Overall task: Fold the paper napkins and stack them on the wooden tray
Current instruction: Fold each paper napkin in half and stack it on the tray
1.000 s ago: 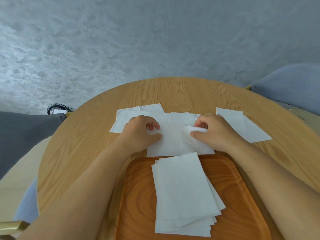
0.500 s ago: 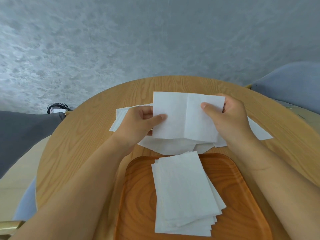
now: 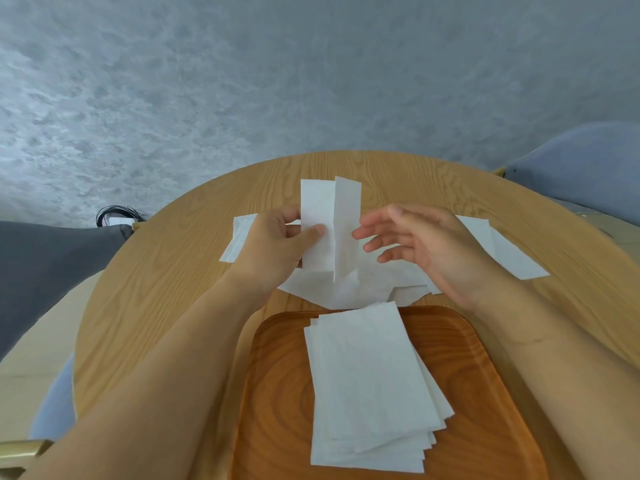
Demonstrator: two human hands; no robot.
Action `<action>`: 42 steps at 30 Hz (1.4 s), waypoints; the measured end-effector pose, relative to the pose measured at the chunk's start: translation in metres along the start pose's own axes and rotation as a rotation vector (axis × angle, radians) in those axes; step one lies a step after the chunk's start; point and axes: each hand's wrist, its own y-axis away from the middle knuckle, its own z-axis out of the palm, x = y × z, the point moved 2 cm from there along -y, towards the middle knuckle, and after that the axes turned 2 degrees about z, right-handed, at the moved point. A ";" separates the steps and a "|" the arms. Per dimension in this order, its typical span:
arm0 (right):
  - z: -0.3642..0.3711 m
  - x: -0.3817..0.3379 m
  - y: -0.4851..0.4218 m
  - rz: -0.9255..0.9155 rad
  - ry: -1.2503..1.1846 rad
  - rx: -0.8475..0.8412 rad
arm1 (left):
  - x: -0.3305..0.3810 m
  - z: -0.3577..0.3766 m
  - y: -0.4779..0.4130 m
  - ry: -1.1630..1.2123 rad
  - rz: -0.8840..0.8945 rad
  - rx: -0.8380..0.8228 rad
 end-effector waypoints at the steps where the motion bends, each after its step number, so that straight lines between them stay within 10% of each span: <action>1: 0.000 0.002 0.000 0.002 0.015 0.026 | 0.001 0.002 0.001 0.008 0.000 -0.040; 9: 0.001 0.007 -0.001 -0.020 0.133 0.129 | 0.004 0.008 0.002 0.124 -0.009 -0.214; 24: -0.003 0.001 0.003 -0.005 -0.015 0.163 | 0.003 0.000 0.001 0.125 -0.039 -0.044; 42: -0.006 -0.012 0.018 0.251 0.114 -0.206 | 0.005 0.007 0.012 -0.070 -0.119 -0.578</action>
